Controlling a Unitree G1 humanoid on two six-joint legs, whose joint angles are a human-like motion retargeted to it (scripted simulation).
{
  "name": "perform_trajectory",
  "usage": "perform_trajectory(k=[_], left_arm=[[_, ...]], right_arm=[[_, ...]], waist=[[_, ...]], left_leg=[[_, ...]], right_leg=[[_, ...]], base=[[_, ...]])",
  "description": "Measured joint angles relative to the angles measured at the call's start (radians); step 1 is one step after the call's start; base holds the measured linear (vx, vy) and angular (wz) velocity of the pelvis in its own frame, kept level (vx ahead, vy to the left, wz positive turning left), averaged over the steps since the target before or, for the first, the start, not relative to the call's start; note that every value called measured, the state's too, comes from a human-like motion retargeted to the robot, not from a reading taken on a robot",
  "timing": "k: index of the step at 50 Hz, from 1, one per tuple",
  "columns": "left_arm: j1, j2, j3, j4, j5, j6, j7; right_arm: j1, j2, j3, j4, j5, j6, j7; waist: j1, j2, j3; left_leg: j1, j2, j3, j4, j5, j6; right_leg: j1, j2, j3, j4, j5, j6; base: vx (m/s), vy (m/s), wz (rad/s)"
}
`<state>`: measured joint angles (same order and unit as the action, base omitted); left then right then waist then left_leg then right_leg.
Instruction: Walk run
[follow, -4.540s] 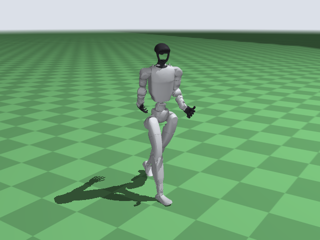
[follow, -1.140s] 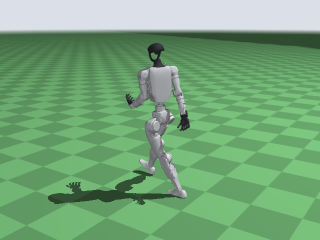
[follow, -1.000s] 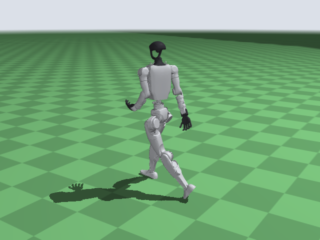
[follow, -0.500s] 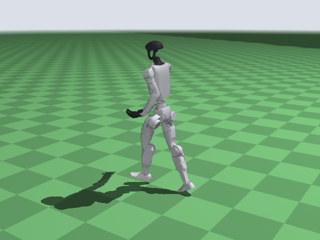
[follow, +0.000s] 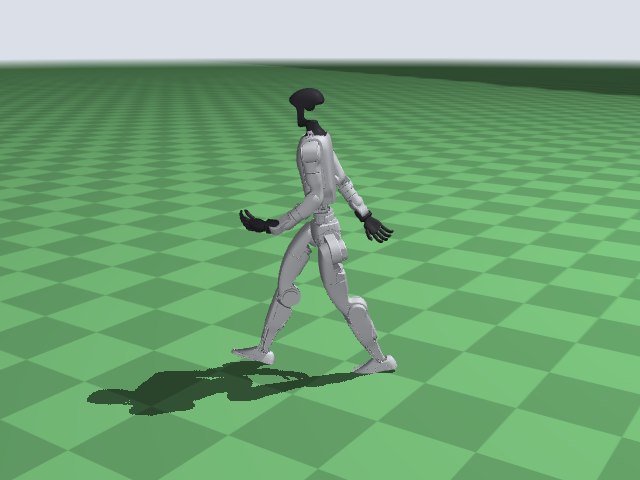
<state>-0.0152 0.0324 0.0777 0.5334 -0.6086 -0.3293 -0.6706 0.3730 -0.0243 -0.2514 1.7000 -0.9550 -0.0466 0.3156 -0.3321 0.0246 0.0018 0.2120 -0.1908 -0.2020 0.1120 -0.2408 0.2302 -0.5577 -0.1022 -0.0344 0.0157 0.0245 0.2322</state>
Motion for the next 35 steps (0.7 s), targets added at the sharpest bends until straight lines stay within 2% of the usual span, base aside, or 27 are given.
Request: perform_trajectory(k=[1,2,3,5,7,8,10,12,13,15,18,21,23,25,27,29,30,32,33,35], left_arm=[[0.013,0.003,0.01,0.004,0.007,-0.009,0.003],[0.027,0.002,0.022,0.01,0.013,-0.018,0.007],[0.045,-0.004,0.034,0.022,0.016,-0.026,0.014],[0.094,-0.017,0.048,0.045,0.009,-0.035,0.036],[0.161,-0.033,0.056,0.066,0.016,-0.043,0.041],[0.196,-0.046,0.06,0.074,0.031,-0.045,0.038],[0.238,-0.072,0.052,0.084,0.052,-0.051,0.053],[0.252,-0.073,0.058,0.093,0.06,-0.04,0.042],[0.258,-0.078,0.066,0.095,0.065,-0.036,0.031],[0.267,-0.093,0.082,0.091,0.078,-0.033,0.017],[0.284,-0.128,0.105,0.067,0.072,-0.045,0.025],[0.29,-0.138,0.116,0.03,0.057,-0.045,0.032],[0.289,-0.134,0.122,0.004,0.059,-0.037,0.033],[0.279,-0.13,0.127,-0.015,0.07,-0.033,0.031],[0.26,-0.131,0.127,-0.023,0.082,-0.035,0.036],[0.241,-0.132,0.127,-0.019,0.089,-0.038,0.041],[0.236,-0.132,0.128,-0.016,0.09,-0.037,0.039],[0.23,-0.132,0.139,-0.004,0.083,-0.023,0.02],[0.234,-0.133,0.143,0.002,0.078,-0.015,0.008],[0.245,-0.13,0.146,0.019,0.063,-0.001,-0.016]], right_arm=[[0.007,-0.003,0.012,0.0,0.0,0.012,0.02],[0.01,-0.01,0.021,0.0,0.002,0.029,0.037],[0.005,-0.024,0.026,0.0,0.005,0.054,0.047],[-0.011,-0.058,0.014,0.0,0.01,0.106,0.025],[-0.028,-0.086,-0.009,0.0,0.039,0.132,-0.036],[-0.045,-0.1,-0.018,0.0,0.071,0.132,-0.064],[-0.116,-0.138,-0.027,0.0,0.153,0.134,-0.083],[-0.215,-0.153,-0.055,0.0,0.223,0.158,-0.084],[-0.272,-0.159,-0.079,-0.001,0.247,0.161,-0.087],[-0.365,-0.156,-0.139,-0.066,0.29,0.141,-0.101],[-0.487,-0.158,-0.14,-0.202,0.389,0.051,-0.14],[-0.599,-0.188,-0.078,-0.329,0.499,-0.023,-0.152],[-0.664,-0.215,-0.044,-0.407,0.539,-0.049,-0.154],[-0.721,-0.249,-0.036,-0.475,0.538,-0.06,-0.153],[-0.757,-0.285,-0.043,-0.534,0.506,-0.065,-0.149],[-0.769,-0.307,-0.044,-0.582,0.468,-0.07,-0.152],[-0.766,-0.314,-0.042,-0.599,0.452,-0.075,-0.158],[-0.731,-0.306,-0.045,-0.612,0.425,-0.084,-0.193],[-0.703,-0.297,-0.043,-0.607,0.42,-0.089,-0.217],[-0.628,-0.269,-0.036,-0.573,0.413,-0.102,-0.263]], waist=[[0.011,-0.002,0.0],[0.017,-0.001,-0.005],[0.014,0.003,-0.022],[0.0,0.008,-0.064],[-0.077,0.042,-0.083],[-0.083,0.063,-0.086],[-0.084,0.073,-0.075],[-0.089,0.058,-0.078],[-0.06,0.016,-0.098],[-0.016,-0.014,-0.102],[0.039,-0.048,-0.082],[0.113,-0.071,-0.076],[0.164,-0.063,-0.072],[0.222,-0.061,-0.07],[0.283,-0.079,-0.066],[0.312,-0.098,-0.065],[0.312,-0.105,-0.067],[0.326,-0.106,-0.076],[0.346,-0.108,-0.089],[0.361,-0.097,-0.128]], left_leg=[[0.025,0.01,0.014,0.009,0.025,-0.028],[0.043,0.017,0.025,0.019,0.062,-0.059],[0.047,0.015,0.033,0.03,0.124,-0.094],[0.05,0.002,0.031,0.067,0.305,-0.193],[0.031,0.042,0.039,0.193,0.547,-0.353],[-0.005,0.074,0.087,0.288,0.656,-0.436],[-0.124,0.111,0.232,0.572,0.764,-0.492],[-0.235,0.148,0.264,0.783,0.751,-0.478],[-0.272,0.111,0.293,0.783,0.712,-0.435],[-0.361,0.109,0.36,0.799,0.59,-0.352],[-0.52,0.132,0.433,0.77,0.43,-0.305],[-0.64,0.161,0.495,0.576,0.318,-0.229],[-0.699,0.174,0.488,0.391,0.297,-0.177],[-0.743,0.205,0.541,0.207,0.279,-0.09],[-0.78,0.181,0.514,0.04,0.237,-0.06],[-0.79,0.144,0.442,-0.075,0.202,-0.068],[-0.782,0.139,0.441,-0.101,0.186,-0.066],[-0.76,0.178,0.475,-0.021,0.209,-0.12],[-0.748,0.205,0.54,0.017,0.23,-0.134],[-0.742,0.228,0.476,0.081,0.309,-0.138]], right_leg=[[-0.005,-0.002,-0.082,-0.007,-0.008,0.018],[-0.01,0.003,-0.121,-0.001,-0.01,0.008],[-0.017,0.023,-0.073,0.027,0.0,-0.056],[-0.023,0.011,-0.164,0.113,0.025,-0.104],[-0.001,0.033,-0.062,0.175,0.103,-0.089],[0.004,0.073,0.024,0.23,0.065,-0.132],[0.023,0.102,0.074,0.333,-0.035,-0.205],[0.118,0.041,-0.115,0.316,-0.065,-0.251],[0.161,0.021,-0.105,0.279,-0.065,-0.263],[0.238,0.067,-0.06,0.245,-0.095,-0.295],[0.357,0.081,-0.022,0.147,-0.075,-0.299],[0.443,0.136,0.013,0.091,-0.087,-0.341],[0.5,0.179,0.007,0.068,-0.109,-0.362],[0.552,0.21,0.023,0.062,-0.137,-0.377],[0.603,0.212,0.059,0.066,-0.145,-0.377],[0.656,0.195,0.027,0.074,-0.123,-0.36],[0.681,0.193,0.016,0.084,-0.101,-0.349],[0.721,0.205,0.004,0.129,0.022,-0.325],[0.731,0.201,-0.007,0.164,0.125,-0.319],[0.713,0.206,-0.036,0.271,0.378,-0.306]], base=[[1.12,-0.64,-0.13],[1.12,-0.56,-0.21],[1.06,-0.41,-0.06],[1.14,-0.38,0.39],[1.62,-0.65,1.3],[1.52,-0.53,0.82],[1.25,-0.31,0.45],[1.14,-0.52,0.24],[0.98,-0.54,-0.46],[1.03,-0.4,-0.65],[1.01,-0.28,-0.68],[0.88,-0.24,-0.85],[1.12,-0.28,-0.73],[1.3,-0.24,-0.78],[1.21,-0.14,-0.79],[1.08,-0.08,-0.31],[1.26,-0.04,0.02],[1.46,-0.02,-0.32],[1.49,0.0,-0.65],[1.71,0.04,-0.39]])
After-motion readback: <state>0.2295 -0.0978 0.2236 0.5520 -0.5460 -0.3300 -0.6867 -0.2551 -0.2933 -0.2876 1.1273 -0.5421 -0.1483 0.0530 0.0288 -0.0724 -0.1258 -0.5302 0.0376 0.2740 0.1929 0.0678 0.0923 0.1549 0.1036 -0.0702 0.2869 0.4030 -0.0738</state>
